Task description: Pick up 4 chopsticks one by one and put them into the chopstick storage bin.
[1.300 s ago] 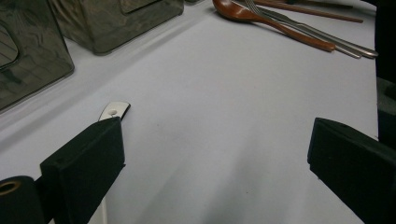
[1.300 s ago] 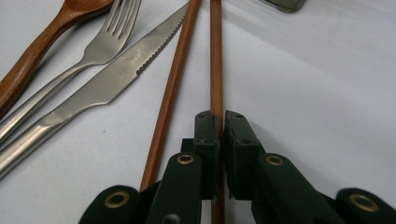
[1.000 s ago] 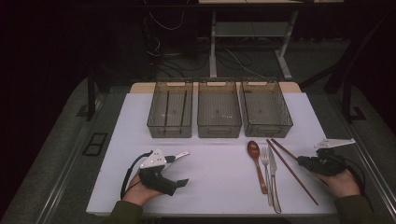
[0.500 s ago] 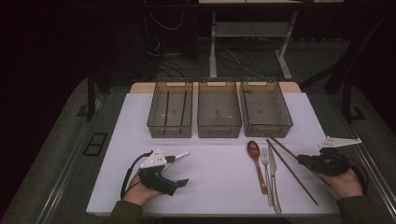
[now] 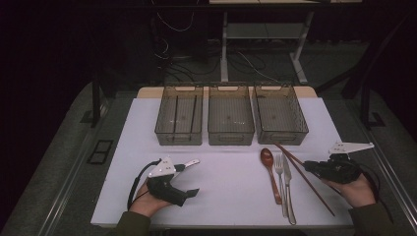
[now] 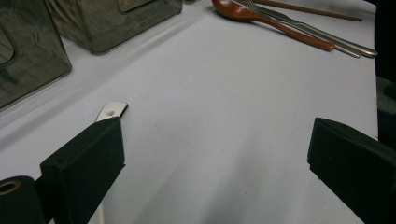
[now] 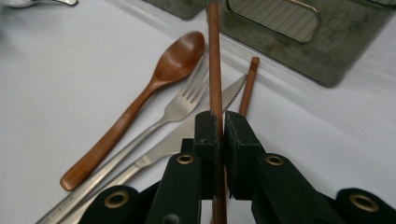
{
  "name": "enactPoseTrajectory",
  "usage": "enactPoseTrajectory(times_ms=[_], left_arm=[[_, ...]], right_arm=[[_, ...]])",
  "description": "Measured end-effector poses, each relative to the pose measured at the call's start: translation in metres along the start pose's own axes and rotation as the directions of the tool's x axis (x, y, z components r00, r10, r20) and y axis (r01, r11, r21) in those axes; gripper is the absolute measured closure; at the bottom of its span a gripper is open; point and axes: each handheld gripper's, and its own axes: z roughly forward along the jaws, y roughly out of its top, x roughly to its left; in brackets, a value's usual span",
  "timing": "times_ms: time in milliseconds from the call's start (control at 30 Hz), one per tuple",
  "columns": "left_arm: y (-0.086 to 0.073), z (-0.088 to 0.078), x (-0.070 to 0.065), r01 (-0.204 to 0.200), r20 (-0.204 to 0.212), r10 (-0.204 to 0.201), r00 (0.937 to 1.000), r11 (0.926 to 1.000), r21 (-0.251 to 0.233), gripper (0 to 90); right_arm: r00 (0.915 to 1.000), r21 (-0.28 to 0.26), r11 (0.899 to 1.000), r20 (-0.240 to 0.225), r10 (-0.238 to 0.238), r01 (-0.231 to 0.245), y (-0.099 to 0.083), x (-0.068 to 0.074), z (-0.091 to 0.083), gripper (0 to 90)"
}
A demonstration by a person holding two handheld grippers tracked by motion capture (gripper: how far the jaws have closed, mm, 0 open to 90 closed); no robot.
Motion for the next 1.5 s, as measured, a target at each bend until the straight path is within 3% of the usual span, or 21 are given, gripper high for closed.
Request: enactPoseTrajectory(times_ms=[700, 967, 1500], left_arm=[[0.001, 0.001, -0.001, 0.002, 0.006, -0.002, 1.0000, 1.0000, -0.004, 2.9], [0.001, 0.000, -0.001, 0.001, 0.008, -0.001, 1.0000, 1.0000, -0.003, 2.9], [0.001, 0.000, -0.001, -0.003, 0.011, 0.003, 0.9999, 1.0000, -0.004, 2.9]], right_arm=[[0.9970, -0.040, 0.999, -0.068, -0.037, 0.035, 0.036, 0.018, 0.016, 83.8], [0.9938, -0.045, 0.996, -0.080, -0.077, 0.074, 0.052, 0.028, 0.028, 83.8], [0.9868, -0.061, 0.994, -0.128, -0.100, 0.092, 0.083, 0.044, 0.050, 83.8]])
